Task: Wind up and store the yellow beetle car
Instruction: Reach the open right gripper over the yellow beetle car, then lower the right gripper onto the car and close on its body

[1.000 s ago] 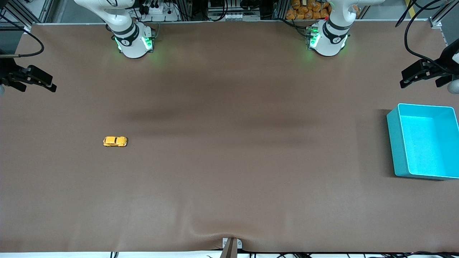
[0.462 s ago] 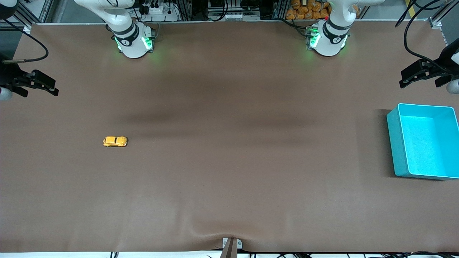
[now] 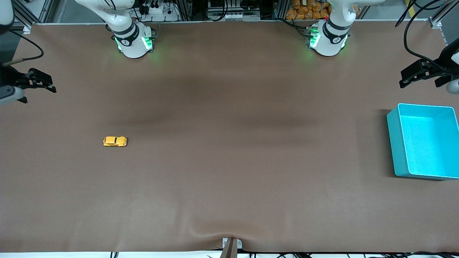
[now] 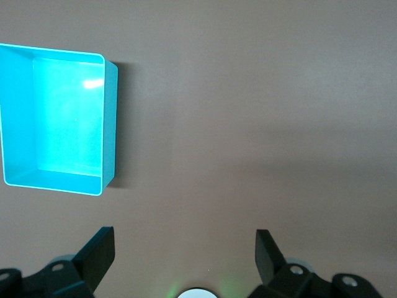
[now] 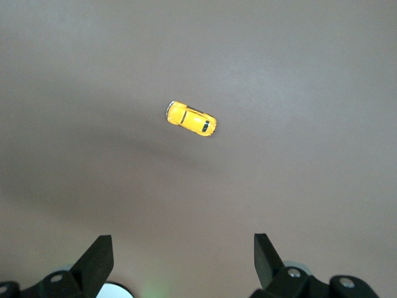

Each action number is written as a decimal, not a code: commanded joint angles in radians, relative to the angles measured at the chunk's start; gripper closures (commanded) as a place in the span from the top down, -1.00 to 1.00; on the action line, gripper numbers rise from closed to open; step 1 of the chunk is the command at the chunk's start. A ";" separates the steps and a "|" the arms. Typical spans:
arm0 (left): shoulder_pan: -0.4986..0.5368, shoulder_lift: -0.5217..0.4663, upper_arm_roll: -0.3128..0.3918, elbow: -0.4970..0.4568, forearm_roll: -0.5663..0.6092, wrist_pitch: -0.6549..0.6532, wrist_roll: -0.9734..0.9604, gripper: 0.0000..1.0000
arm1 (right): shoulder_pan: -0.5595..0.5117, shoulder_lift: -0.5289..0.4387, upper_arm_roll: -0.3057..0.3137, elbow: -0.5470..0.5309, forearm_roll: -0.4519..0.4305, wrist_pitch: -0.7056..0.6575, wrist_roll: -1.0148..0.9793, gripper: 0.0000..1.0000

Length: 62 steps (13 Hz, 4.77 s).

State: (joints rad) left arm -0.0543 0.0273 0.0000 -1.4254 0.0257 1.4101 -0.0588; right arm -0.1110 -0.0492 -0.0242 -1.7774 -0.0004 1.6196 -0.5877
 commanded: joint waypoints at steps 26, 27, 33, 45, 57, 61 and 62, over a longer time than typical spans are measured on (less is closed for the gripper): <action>-0.001 -0.021 0.005 -0.024 -0.009 -0.002 -0.027 1.00 | 0.077 0.333 0.029 -0.410 -0.007 0.757 -1.109 0.55; 0.001 -0.021 0.005 -0.024 -0.009 -0.002 -0.027 1.00 | 0.077 0.335 0.027 -0.409 -0.006 0.764 -1.103 0.55; 0.004 -0.021 0.006 -0.026 -0.010 -0.002 -0.021 1.00 | 0.074 0.382 0.027 -0.405 0.002 0.850 -1.049 0.72; -0.002 -0.020 0.006 -0.024 -0.009 -0.002 -0.024 1.00 | 0.074 0.416 0.021 -0.415 0.013 0.899 -1.038 0.88; 0.001 -0.018 0.006 -0.024 -0.009 -0.002 -0.026 1.00 | 0.076 0.460 0.018 -0.422 0.011 0.951 -1.040 0.00; 0.001 -0.013 0.006 -0.024 -0.009 -0.002 -0.029 1.00 | 0.076 0.460 0.017 -0.422 0.011 0.947 -1.055 -0.94; 0.001 -0.015 0.006 -0.024 -0.009 -0.002 -0.029 1.00 | 0.074 0.460 0.017 -0.422 0.010 0.947 -1.057 -1.00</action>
State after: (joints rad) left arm -0.0529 0.0272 0.0041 -1.4406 0.0257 1.4096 -0.0653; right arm -0.0325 0.4112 -0.0087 -2.1939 0.0027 2.5633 -1.6308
